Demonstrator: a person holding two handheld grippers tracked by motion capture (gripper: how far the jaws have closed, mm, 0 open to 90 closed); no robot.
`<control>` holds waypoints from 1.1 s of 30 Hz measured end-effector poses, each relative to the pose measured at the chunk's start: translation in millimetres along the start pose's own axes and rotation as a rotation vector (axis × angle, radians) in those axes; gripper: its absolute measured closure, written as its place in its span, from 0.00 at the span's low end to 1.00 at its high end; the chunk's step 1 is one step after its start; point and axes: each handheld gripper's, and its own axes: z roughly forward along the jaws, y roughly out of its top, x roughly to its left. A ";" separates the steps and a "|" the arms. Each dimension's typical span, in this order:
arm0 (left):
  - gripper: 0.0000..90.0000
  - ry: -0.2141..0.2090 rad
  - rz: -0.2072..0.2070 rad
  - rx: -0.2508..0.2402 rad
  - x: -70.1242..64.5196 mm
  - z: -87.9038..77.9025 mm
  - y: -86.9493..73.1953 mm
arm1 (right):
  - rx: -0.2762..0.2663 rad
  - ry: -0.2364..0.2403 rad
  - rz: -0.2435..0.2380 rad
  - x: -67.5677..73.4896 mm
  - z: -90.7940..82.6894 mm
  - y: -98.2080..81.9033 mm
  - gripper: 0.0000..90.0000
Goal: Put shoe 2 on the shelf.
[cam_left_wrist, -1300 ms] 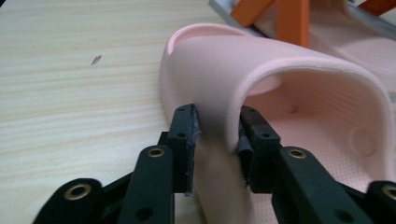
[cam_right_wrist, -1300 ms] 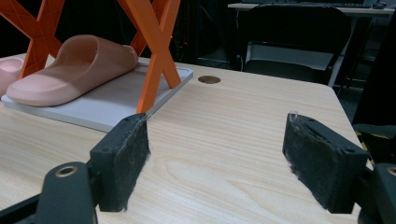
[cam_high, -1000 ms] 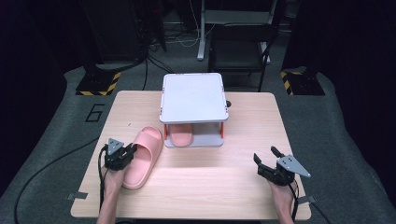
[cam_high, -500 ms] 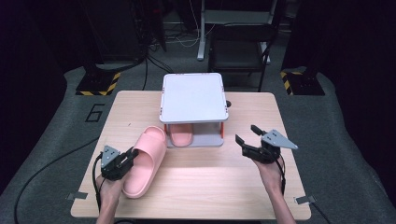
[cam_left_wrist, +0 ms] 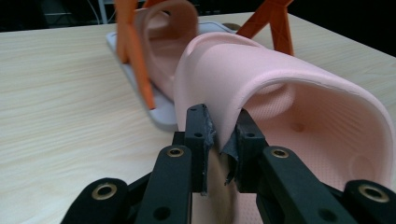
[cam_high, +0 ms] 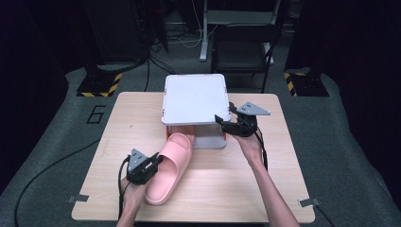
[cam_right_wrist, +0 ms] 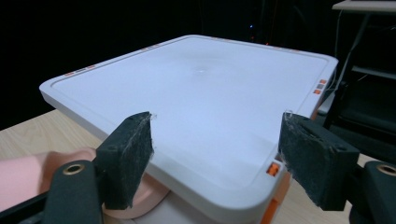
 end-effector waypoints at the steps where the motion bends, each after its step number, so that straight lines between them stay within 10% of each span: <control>1: 0.88 -0.003 -0.003 -0.002 -5.1 5.6 1.8 | 0.009 0.003 0.002 -1.3 3.9 0.5 0.29; 17: 0.88 0.050 -0.103 0.016 -68.1 94.7 24.1 | 0.047 0.012 -0.017 -0.8 22.2 0.6 0.29; 21: 0.88 0.096 -0.188 0.015 -71.6 113.7 22.9 | 0.047 0.014 -0.017 -1.2 21.5 0.0 0.29; 33: 0.85 0.173 -0.238 0.008 -72.9 152.0 28.4 | 0.045 -0.003 -0.009 1.4 20.9 -0.8 0.29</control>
